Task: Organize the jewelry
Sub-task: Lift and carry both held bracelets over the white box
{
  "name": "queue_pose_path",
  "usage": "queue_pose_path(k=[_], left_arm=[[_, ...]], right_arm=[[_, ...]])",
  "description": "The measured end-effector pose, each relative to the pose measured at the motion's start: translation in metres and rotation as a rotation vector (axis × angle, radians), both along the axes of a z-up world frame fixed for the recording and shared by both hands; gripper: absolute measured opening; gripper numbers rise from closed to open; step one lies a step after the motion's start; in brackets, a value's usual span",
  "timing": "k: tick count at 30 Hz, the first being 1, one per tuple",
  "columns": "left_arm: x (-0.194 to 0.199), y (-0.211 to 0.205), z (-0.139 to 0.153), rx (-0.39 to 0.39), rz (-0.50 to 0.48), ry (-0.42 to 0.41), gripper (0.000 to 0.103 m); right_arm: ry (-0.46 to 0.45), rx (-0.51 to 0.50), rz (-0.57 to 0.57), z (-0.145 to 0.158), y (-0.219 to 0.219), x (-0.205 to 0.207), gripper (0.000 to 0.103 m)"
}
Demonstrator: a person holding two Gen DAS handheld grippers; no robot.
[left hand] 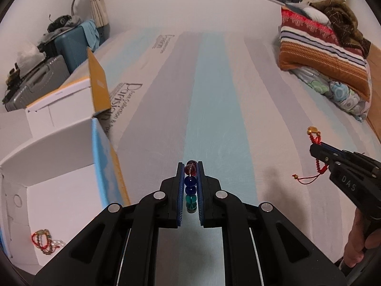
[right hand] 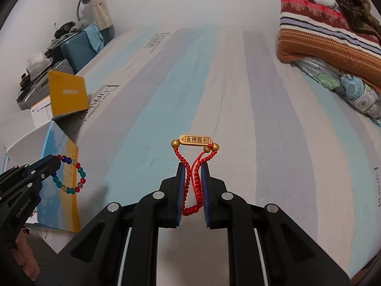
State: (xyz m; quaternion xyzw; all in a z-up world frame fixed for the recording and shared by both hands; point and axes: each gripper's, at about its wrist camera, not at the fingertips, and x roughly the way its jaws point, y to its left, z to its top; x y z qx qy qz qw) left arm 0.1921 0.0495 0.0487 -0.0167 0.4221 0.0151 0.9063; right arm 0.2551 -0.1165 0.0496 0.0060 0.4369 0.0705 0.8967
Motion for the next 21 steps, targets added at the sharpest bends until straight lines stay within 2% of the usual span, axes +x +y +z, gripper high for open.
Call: queue_pose_path(k=[10, 21], left_arm=[[-0.046, 0.038, 0.035, -0.011, 0.030, -0.068, 0.009], [-0.090, 0.123, 0.052, -0.010, 0.142, -0.105, 0.009]], right_arm=[[-0.047, 0.007, 0.060, 0.028, 0.058, -0.030, 0.013], [-0.114, 0.030, 0.218, 0.054, 0.167, -0.059, 0.013]])
